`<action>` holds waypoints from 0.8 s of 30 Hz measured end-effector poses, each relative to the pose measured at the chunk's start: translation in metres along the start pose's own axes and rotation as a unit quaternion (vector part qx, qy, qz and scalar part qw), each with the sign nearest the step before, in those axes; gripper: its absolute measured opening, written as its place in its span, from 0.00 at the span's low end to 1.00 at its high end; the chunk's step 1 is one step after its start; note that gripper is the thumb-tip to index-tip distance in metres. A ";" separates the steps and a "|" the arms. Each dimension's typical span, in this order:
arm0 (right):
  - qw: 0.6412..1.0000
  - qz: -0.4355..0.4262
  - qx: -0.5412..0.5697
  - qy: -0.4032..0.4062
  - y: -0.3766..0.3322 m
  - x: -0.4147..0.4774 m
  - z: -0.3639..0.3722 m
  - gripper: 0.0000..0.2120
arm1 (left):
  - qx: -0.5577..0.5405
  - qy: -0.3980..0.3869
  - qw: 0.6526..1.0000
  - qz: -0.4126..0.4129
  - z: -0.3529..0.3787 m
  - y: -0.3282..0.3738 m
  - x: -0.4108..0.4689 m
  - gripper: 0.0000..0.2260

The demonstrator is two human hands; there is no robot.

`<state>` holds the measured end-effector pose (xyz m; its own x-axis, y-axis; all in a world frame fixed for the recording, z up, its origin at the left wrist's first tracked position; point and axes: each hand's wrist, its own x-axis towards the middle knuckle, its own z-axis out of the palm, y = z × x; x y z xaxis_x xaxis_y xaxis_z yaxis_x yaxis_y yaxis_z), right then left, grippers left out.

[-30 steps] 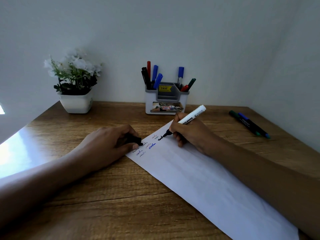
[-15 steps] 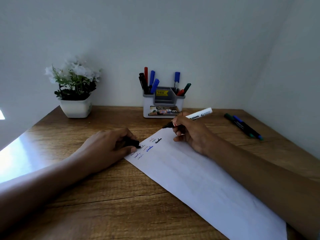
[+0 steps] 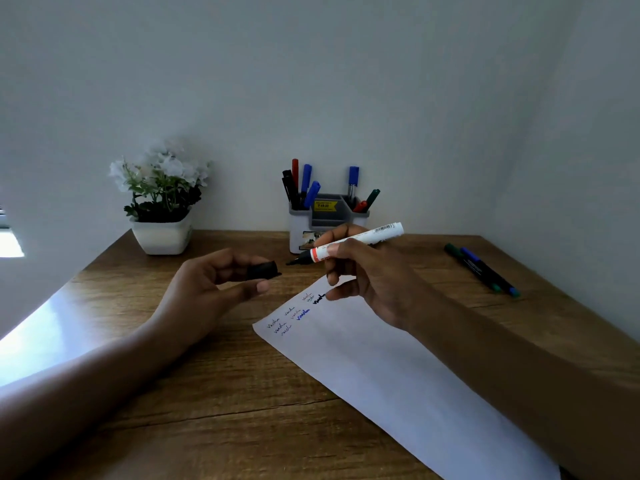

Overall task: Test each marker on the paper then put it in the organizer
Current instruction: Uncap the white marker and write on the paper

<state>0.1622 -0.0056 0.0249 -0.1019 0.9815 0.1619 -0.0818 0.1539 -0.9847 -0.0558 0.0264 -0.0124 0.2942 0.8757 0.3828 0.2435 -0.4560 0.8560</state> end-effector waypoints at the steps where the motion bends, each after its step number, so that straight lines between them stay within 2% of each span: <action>1: 1.000 0.003 0.014 0.005 -0.001 -0.001 0.002 0.08 | -0.009 0.004 1.000 0.008 0.000 0.001 -0.001 0.15; 5: 1.000 0.002 0.012 0.006 -0.004 -0.004 0.010 0.09 | -0.025 0.015 0.999 0.031 0.000 0.004 -0.002 0.14; 13: 0.999 -0.019 -0.043 -0.016 -0.007 -0.008 0.015 0.02 | 0.002 0.002 0.997 0.075 0.003 0.008 -0.005 0.13; 18: 0.998 -0.035 -0.051 -0.007 -0.013 -0.011 0.014 0.03 | 0.113 0.014 0.987 0.112 0.003 0.015 -0.008 0.14; 21: 0.999 -0.023 -0.024 0.000 -0.013 -0.012 0.016 0.06 | 0.214 0.023 0.960 0.181 0.005 0.019 -0.010 0.16; 24: 1.000 -0.004 0.017 0.023 -0.010 -0.014 0.021 0.06 | 0.239 0.029 0.950 0.200 0.005 0.018 -0.009 0.13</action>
<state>0.1436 -0.0231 0.0334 -0.0551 0.9848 0.1650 -0.1157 0.1578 -0.9807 -0.0491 0.0090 -0.0022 0.4033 0.6185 0.6743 0.5189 -0.7616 0.3882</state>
